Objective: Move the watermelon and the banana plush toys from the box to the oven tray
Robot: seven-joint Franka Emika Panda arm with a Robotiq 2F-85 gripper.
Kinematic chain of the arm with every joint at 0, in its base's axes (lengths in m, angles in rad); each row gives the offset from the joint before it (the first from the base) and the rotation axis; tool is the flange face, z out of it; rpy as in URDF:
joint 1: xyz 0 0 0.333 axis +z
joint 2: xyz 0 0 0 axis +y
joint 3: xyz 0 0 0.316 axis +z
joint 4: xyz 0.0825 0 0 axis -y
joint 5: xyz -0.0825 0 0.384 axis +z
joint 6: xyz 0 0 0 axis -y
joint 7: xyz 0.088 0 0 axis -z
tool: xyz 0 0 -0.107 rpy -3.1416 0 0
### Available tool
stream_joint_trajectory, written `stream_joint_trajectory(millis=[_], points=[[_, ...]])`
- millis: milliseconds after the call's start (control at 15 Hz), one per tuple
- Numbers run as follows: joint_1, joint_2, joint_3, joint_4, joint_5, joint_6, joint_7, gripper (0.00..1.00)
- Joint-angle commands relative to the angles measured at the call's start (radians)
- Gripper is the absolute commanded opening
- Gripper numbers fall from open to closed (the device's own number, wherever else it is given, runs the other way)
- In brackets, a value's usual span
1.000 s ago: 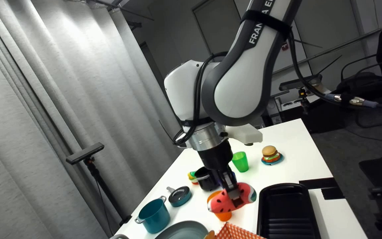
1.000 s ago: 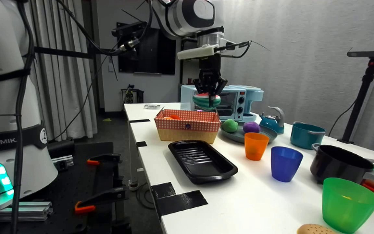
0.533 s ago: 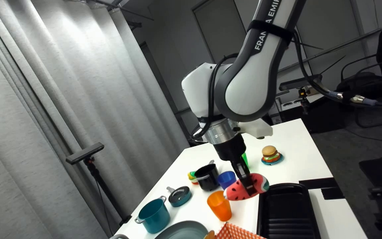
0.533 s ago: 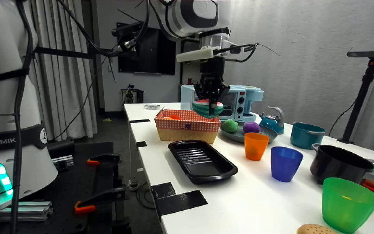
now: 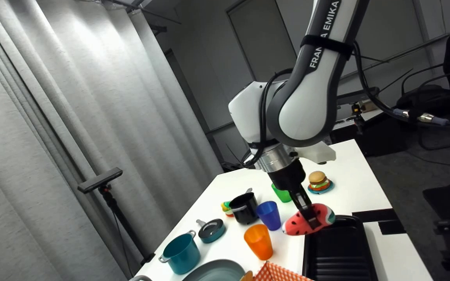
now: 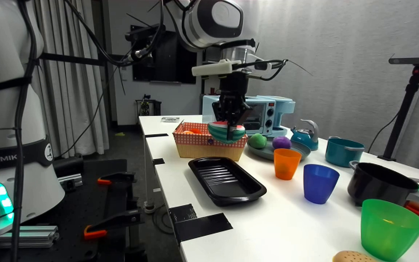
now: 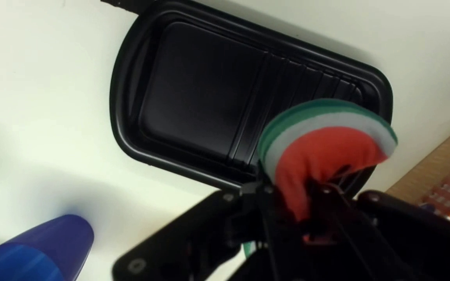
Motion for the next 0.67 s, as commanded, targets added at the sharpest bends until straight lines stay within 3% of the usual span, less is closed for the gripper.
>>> stream_joint_trajectory(millis=[0,67,133,600], points=[[-0.006,-0.039,-0.001,-0.033,-0.007,-0.037,0.013,0.14],[-0.005,-0.039,0.000,-0.034,-0.010,-0.041,0.013,0.39],[-0.005,-0.039,0.000,-0.035,-0.011,-0.044,0.014,0.40],[-0.001,-0.032,0.005,-0.023,-0.016,-0.079,0.012,0.91]])
